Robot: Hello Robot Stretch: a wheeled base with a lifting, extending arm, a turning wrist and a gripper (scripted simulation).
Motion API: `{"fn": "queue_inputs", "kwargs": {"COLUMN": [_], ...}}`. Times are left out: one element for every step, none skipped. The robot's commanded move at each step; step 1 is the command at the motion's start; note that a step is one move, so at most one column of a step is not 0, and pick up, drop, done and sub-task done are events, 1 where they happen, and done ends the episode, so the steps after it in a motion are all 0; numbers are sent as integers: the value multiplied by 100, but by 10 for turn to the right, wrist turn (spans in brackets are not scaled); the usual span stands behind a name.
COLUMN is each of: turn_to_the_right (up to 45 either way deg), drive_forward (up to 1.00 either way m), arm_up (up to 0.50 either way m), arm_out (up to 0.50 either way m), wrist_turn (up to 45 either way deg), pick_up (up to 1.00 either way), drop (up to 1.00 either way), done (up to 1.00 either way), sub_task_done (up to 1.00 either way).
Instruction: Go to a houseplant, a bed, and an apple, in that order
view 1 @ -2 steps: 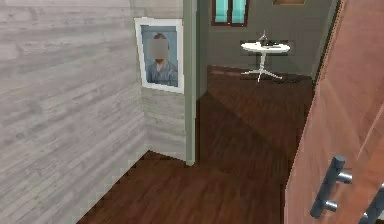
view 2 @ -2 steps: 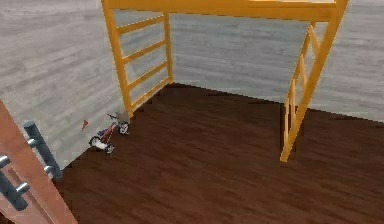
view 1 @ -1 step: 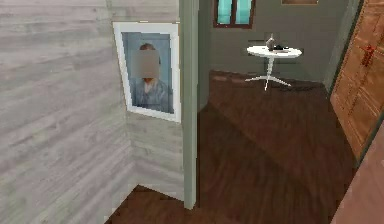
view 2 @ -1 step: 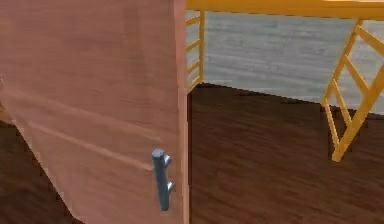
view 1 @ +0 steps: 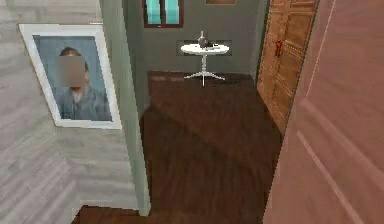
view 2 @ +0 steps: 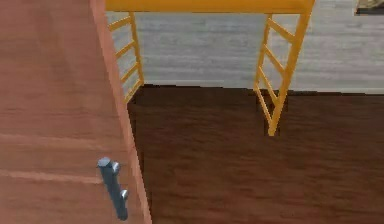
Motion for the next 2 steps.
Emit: {"fn": "queue_inputs", "kwargs": {"turn_to_the_right": [0,0], "drive_forward": [100,30], "arm_up": [0,0], "arm_out": [0,0], "wrist_turn": [0,0], "pick_up": [0,0], "drop": [0,0], "done": [0,0], "sub_task_done": [0,0]}}
